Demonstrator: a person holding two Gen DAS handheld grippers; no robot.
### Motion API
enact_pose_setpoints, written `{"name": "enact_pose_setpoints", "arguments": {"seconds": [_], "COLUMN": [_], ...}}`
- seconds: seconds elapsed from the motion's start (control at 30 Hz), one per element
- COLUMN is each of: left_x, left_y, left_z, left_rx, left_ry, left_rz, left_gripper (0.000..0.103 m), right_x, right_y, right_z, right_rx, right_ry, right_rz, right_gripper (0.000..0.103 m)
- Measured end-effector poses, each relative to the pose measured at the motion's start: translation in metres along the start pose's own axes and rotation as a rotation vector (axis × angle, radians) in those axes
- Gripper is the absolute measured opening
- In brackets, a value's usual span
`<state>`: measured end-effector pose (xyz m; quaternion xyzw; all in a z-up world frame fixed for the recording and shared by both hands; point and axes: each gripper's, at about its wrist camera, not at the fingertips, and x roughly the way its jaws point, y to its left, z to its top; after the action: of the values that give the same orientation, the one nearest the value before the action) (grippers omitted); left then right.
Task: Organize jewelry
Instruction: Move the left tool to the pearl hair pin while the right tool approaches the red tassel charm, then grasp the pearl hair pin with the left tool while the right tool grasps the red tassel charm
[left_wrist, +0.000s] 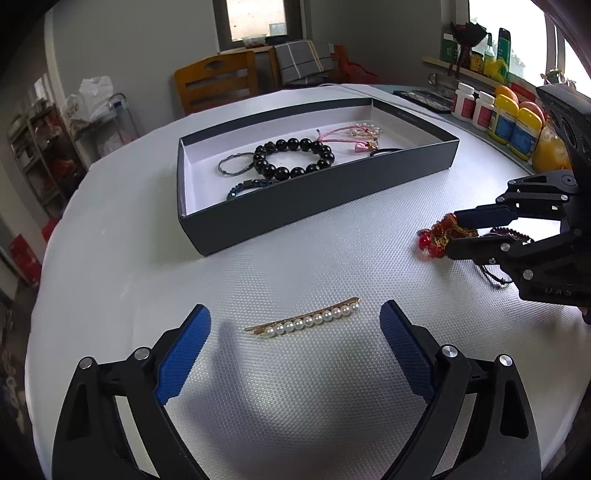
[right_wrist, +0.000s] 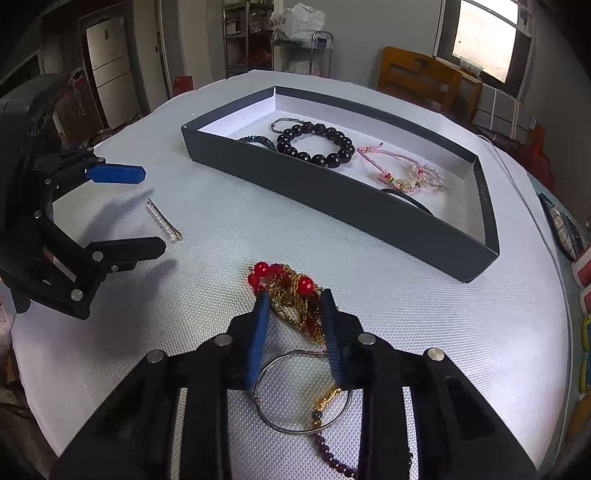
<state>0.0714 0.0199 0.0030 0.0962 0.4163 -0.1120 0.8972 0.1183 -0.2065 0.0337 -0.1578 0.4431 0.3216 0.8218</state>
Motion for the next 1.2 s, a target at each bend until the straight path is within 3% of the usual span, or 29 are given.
{"name": "enact_pose_setpoints", "arguments": {"seconds": [0.03, 0.27, 0.43, 0.6, 0.7, 0.73, 1.2], "left_x": [0.001, 0.004, 0.009, 0.011, 0.011, 0.01, -0.012], "left_y": [0.0, 0.002, 0.0, -0.007, -0.011, -0.013, -0.003], "left_z": [0.0, 0.0, -0.001, 0.002, 0.004, 0.005, 0.012], "left_rx": [0.002, -0.006, -0.052, -0.1, -0.114, -0.112, -0.119], "left_ry": [0.003, 0.022, 0.051, 0.057, 0.049, 0.041, -0.014], "left_rz": [-0.005, -0.032, -0.034, 0.011, 0.027, 0.031, 0.033], "left_gripper": [0.095, 0.094, 0.093, 0.093, 0.084, 0.072, 0.069], "right_x": [-0.001, -0.016, -0.014, -0.015, -0.016, -0.017, -0.034], "right_y": [-0.001, -0.013, -0.016, -0.017, -0.017, -0.017, -0.024], "right_z": [0.0, 0.005, 0.005, 0.005, 0.005, 0.004, 0.006], "right_rx": [0.004, 0.058, 0.076, 0.075, 0.07, 0.071, 0.094], "right_ry": [-0.01, -0.105, -0.115, -0.125, -0.131, -0.132, -0.163], "right_rz": [0.004, 0.029, 0.037, 0.033, 0.028, 0.028, 0.023], "right_gripper": [0.019, 0.019, 0.019, 0.019, 0.019, 0.019, 0.019]}}
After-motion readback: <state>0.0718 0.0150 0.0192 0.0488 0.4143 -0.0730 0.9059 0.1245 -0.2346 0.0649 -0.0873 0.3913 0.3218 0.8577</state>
